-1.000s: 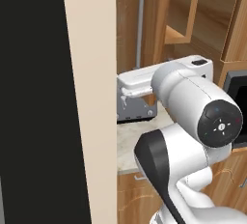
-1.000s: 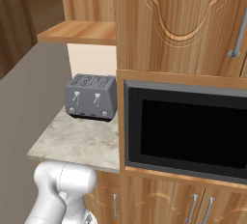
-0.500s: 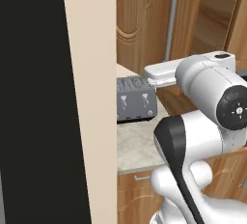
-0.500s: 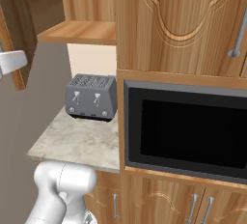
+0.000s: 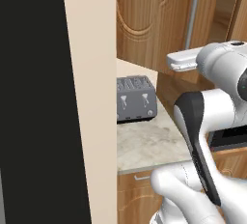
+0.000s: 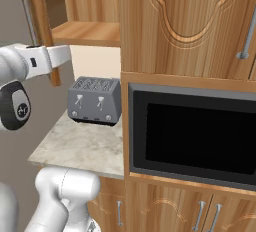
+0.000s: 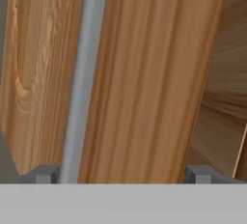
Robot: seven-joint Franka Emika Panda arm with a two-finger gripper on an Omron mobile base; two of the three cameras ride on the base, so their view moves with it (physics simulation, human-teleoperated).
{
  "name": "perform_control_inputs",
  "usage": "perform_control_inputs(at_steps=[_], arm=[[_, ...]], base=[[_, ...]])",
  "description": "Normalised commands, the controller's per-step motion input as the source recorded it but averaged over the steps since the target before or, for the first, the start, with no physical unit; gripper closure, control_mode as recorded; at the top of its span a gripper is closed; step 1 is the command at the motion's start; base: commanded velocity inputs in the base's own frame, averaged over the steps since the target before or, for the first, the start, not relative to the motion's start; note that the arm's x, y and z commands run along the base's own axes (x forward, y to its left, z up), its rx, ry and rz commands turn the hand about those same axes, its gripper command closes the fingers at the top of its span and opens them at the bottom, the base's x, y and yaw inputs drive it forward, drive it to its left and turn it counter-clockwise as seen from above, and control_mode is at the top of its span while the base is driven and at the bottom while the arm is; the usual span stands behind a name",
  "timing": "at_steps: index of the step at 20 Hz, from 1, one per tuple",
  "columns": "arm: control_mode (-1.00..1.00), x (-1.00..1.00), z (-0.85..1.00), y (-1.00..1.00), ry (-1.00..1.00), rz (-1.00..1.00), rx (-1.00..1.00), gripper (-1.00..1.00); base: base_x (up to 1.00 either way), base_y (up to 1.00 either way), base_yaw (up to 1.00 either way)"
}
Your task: Close all open cabinet doors.
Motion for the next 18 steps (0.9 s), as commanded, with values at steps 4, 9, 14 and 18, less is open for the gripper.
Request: perform_control_inputs(at_steps=[4,9,14,18], arm=[[-1.00,0.76,0.00,-0.27,0.00,-0.01,0.00,-1.00],[-1.00,0.85,0.00,-0.01,0.05,-0.13,-0.01,-1.00],[-1.00,1.00,-0.03,0.00,0.11,-0.27,-0.05,-1.00],[-1.00,0.98,-0.06,0.00,0.11,-0.30,-0.04,-1.00]], base=[[0.00,0.00,0.00],[0.00,0.00,0.00],[0.00,0.00,0.00],[0.00,0.00,0.00]])
